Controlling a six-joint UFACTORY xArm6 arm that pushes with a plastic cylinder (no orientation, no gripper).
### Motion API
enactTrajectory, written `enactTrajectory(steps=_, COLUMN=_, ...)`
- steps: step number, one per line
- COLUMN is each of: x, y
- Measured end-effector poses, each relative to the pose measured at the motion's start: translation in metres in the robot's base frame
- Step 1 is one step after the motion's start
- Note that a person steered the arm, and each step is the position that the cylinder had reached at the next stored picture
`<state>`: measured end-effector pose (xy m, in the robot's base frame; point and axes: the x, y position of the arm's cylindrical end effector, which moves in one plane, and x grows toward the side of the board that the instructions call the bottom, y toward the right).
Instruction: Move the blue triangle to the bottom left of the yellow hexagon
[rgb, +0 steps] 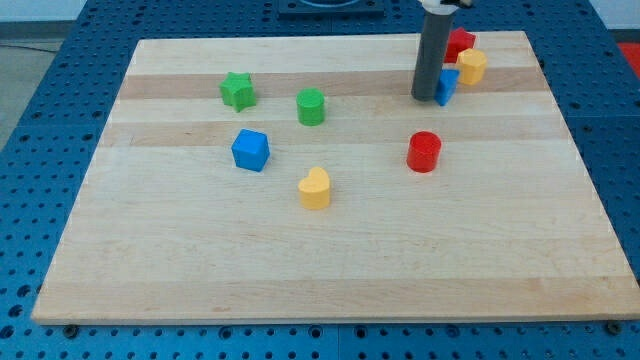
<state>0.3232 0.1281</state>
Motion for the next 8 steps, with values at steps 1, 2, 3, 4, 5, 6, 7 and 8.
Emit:
enactTrajectory(steps=1, x=-0.001, y=0.016)
enactTrajectory(steps=2, x=-0.001, y=0.02)
enactTrajectory(steps=3, x=-0.001, y=0.013)
enactTrajectory(steps=4, x=0.0, y=-0.002)
enactTrajectory(steps=5, x=0.014, y=-0.038)
enactTrajectory(steps=6, x=0.045, y=-0.07)
enactTrajectory(steps=7, x=0.1, y=-0.082)
enactTrajectory(steps=8, x=0.14, y=-0.076)
